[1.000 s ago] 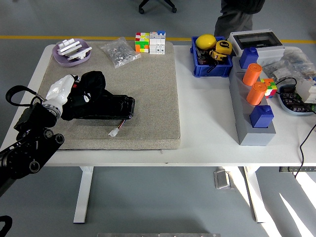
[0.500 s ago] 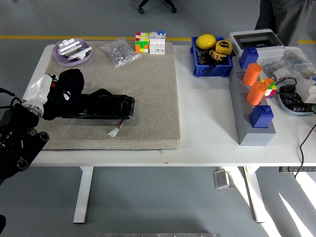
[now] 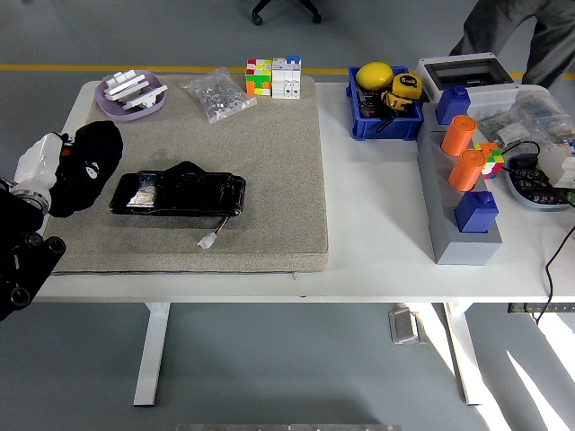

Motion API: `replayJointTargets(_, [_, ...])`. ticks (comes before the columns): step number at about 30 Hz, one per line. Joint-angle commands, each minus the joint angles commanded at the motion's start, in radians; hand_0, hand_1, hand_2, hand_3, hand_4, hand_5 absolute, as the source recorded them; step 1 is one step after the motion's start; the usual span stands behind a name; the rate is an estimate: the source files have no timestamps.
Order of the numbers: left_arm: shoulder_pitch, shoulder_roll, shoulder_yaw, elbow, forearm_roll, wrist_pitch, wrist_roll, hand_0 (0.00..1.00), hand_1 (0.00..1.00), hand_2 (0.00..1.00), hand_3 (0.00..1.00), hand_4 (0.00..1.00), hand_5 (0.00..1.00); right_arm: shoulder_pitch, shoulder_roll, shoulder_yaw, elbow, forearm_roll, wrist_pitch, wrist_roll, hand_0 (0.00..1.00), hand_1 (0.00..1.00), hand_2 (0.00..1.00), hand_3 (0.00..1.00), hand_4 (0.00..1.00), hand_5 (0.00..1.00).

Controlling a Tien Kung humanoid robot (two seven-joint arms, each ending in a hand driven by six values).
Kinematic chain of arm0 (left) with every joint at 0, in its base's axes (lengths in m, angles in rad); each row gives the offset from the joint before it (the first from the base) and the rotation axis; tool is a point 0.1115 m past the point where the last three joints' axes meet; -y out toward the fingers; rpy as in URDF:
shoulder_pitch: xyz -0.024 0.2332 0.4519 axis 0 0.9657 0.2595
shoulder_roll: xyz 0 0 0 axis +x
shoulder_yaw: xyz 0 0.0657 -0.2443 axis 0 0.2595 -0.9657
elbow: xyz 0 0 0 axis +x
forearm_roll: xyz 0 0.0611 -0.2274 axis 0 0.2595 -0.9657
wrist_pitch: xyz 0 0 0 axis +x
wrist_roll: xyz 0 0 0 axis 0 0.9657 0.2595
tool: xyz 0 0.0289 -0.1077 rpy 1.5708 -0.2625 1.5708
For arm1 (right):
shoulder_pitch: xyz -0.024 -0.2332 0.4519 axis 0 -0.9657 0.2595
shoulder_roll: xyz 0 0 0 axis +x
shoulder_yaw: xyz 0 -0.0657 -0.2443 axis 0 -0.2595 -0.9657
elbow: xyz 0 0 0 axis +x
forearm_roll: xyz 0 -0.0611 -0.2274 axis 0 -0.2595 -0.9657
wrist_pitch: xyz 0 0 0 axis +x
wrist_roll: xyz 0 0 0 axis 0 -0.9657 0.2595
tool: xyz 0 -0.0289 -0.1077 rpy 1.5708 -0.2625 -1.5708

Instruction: Pick the rag up,wipe the panel,place it on the desk

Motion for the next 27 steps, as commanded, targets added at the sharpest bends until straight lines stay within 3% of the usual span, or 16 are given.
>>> replayJointTargets(10, [-0.007, 0.015, 0.029, 0.098, -0.084, 0.015, -0.060, 0.222, 0.279, 0.508, 0.472, 0.292, 0.002, 0.001, 0.004, -0.007, 0.000, 0.006, 0.003, 0.002, 0.650, 0.603, 0.663, 0.569, 0.965, 0.465])
replayJointTargets(11, [-0.008, 0.015, 0.030, 0.106, -0.094, 0.010, -0.063, 0.342, 0.476, 0.535, 0.508, 0.151, 0.002, 0.001, 0.004, -0.007, 0.000, 0.006, 0.003, 0.002, 0.650, 0.603, 0.663, 0.569, 0.965, 0.465])
replayJointTargets(16, [-0.009, 0.015, 0.033, 0.122, -0.107, -0.014, -0.064, 0.342, 0.476, 0.535, 0.508, 0.151, 0.002, 0.003, 0.006, -0.007, 0.001, 0.007, 0.003, 0.002, 0.650, 0.603, 0.663, 0.569, 0.965, 0.465])
replayJointTargets(17, [-0.009, 0.015, 0.032, 0.123, -0.106, -0.016, -0.063, 0.453, 0.588, 0.568, 0.541, 0.432, 0.002, 0.003, 0.006, -0.008, 0.000, 0.008, 0.003, 0.003, 0.650, 0.603, 0.663, 0.569, 0.965, 0.465])
replayJointTargets(22, [-0.009, 0.015, 0.033, 0.133, -0.103, -0.029, -0.054, 0.453, 0.588, 0.568, 0.541, 0.432, 0.002, 0.003, 0.008, -0.008, 0.000, 0.010, 0.003, 0.003, 0.650, 0.603, 0.663, 0.569, 0.965, 0.465])
replayJointTargets(23, [-0.009, 0.014, 0.033, 0.136, -0.101, -0.031, -0.053, 0.527, 0.702, 0.622, 0.582, 0.643, 0.002, 0.003, 0.008, -0.008, 0.000, 0.010, 0.003, 0.003, 0.649, 0.603, 0.663, 0.569, 0.966, 0.466])
replayJointTargets(27, [-0.007, 0.013, 0.030, 0.141, -0.104, -0.041, -0.047, 0.527, 0.702, 0.622, 0.582, 0.643, 0.002, 0.002, 0.009, -0.009, 0.000, 0.013, 0.003, 0.004, 0.649, 0.603, 0.663, 0.569, 0.966, 0.466])
